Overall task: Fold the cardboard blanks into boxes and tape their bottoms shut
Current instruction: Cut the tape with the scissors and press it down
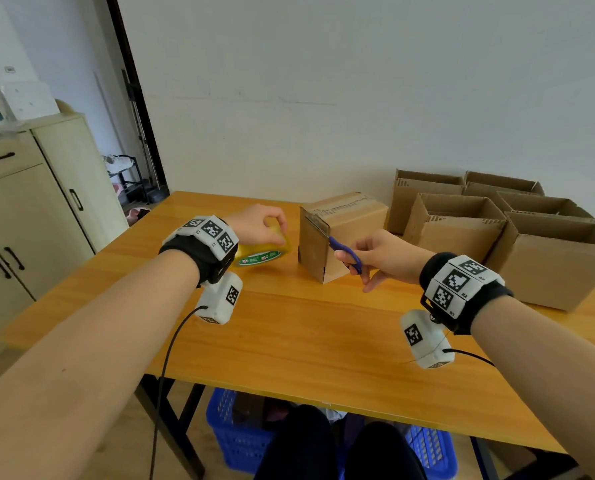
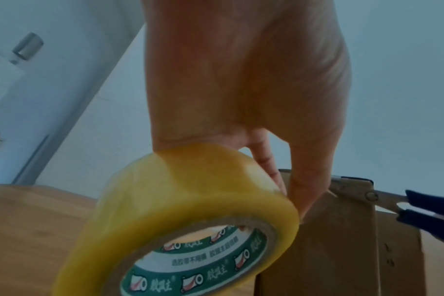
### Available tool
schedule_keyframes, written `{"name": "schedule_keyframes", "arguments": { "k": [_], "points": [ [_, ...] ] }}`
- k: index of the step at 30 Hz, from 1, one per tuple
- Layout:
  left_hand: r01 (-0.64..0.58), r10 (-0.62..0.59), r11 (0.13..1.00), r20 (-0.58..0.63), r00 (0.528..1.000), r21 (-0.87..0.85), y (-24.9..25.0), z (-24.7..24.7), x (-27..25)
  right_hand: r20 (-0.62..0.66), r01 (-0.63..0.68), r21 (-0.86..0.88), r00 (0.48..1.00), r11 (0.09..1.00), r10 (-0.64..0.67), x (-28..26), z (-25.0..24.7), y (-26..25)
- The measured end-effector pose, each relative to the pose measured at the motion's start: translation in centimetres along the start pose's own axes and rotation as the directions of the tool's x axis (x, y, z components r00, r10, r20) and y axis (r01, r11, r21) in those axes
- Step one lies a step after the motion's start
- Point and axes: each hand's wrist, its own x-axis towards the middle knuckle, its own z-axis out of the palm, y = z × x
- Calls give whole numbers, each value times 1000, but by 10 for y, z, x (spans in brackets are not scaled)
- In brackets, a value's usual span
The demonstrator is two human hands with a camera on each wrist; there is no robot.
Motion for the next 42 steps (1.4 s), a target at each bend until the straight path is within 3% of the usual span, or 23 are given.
{"name": "schedule_keyframes", "arguments": {
  "k": [4,11,16,24,29,33,37,42],
  "points": [
    [-12,12,1000,12,1000,-6,-1,5,-5,-13,4,-16,1000,1000,-5,0,1,1],
    [-63,53,995,-133,990,-74,-4,18,-15,-28,13,-27,1000,1000,-13,0,3,-1],
    [-53,42,997,-172,984,-59,-13,28,-18,-35,8,-36,999,999,-9,-1,5,-3],
    [-40,39,999,-41,998,-13,-7,47,-15,-41,-9,-36,999,999,7,0,5,-1],
    [-32,33,987,-6,999,159,-12,55,-10,-57,-13,-108,998,994,7,2,5,-2],
    [-4,3,993,4,1000,121,-16,59,-6,-69,-14,-168,998,986,2,4,5,-4],
    [79,-83,995,-66,994,-68,-11,53,-5,-56,-20,-212,998,977,8,5,4,-6],
    [-96,75,985,-147,986,-145,10,35,-5,-46,-26,-237,999,971,15,6,4,-9]
  ]
}}
